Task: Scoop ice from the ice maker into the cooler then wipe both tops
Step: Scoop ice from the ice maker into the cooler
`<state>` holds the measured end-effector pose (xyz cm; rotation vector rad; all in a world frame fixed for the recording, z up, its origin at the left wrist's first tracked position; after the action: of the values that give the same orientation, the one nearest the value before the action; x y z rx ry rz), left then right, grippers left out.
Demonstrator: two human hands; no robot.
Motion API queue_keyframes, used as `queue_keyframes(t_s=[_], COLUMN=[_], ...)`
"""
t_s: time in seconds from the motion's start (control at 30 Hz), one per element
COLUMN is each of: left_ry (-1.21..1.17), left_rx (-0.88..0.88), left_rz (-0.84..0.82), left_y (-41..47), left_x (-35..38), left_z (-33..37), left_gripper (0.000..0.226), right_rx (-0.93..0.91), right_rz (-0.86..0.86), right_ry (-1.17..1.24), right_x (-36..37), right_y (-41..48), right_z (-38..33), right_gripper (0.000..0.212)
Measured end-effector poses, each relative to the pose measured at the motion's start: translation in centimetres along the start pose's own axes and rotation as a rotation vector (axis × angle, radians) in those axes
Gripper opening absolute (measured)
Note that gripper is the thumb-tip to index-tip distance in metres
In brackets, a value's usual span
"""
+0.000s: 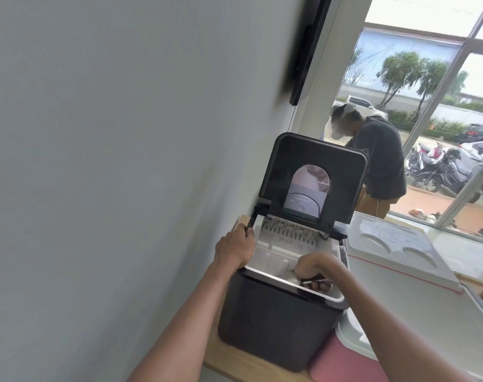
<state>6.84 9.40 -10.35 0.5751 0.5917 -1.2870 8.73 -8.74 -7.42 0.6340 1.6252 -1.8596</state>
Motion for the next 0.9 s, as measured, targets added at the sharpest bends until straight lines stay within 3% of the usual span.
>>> queue_keyframes(t_s=[0.2,0.33,0.43,0.6,0.77,0.9], left_ry=[0.01,0.008,0.005,0.015,0.008,0.019], left_rx=[-0.001,0.002,-0.008,0.001,-0.006,0.006], left_rz=[0.001,-0.005,-0.008,-0.009,-0.007,0.004], left_y=[0.0,-0.1,0.0,-0.1,-0.1,0.0], left_x=[0.1,0.1,0.1,0.0,0.0,0.0], left_z=[0.0,0.0,0.0,0.2,0.0,0.1], left_gripper=[0.047,0.048,0.048,0.048,0.048,0.046], right_rx=[0.009,0.021,-0.012,-0.12,-0.222,-0.316], right_rz=[0.039,-0.04,0.078,0.467,0.373,0.433], right_ry=[0.024,0.023,-0.009,-0.158,-0.151,-0.136], right_x=[0.2,0.4,0.4,1.7,1.3,1.9], right_y=[0.2,0.2,0.2,0.7,2.0,2.4], right_z=[0.0,0.3,-0.3,-1.7,-0.8,0.0], right_gripper=[0.04,0.035,0.033,0.037,0.029,0.037])
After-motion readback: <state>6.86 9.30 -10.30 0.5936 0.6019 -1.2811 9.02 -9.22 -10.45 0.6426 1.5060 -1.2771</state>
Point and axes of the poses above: each hand's wrist, its own y-axis towards the middle knuckle, its own x-axis out of the palm, z = x × y, the point moved 1 cm from there along y, towards the middle knuckle, and after that the axes turned 4 degrees about -y, right-handed, at the moved point
